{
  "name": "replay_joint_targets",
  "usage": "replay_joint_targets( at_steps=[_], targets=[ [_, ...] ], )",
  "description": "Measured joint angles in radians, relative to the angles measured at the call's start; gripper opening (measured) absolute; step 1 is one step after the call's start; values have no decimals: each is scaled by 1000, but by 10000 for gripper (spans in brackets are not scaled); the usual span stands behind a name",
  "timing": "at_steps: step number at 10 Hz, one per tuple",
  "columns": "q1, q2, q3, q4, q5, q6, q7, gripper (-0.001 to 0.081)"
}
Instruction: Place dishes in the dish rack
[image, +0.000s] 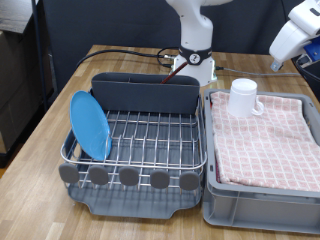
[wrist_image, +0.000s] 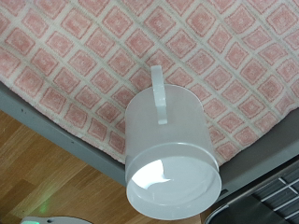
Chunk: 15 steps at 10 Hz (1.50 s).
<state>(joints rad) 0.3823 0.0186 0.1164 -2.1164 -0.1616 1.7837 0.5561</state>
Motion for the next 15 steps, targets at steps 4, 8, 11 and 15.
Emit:
replay_joint_targets(
  at_steps=[4, 8, 11, 15],
  targets=[
    [0, 2, 2, 19, 0, -15, -5, 803],
    [0, 62, 21, 37, -2, 19, -8, 803],
    [0, 116, 31, 23, -35, 45, -4, 803],
    [0, 135, 42, -29, -57, 101, -37, 803]
  ],
)
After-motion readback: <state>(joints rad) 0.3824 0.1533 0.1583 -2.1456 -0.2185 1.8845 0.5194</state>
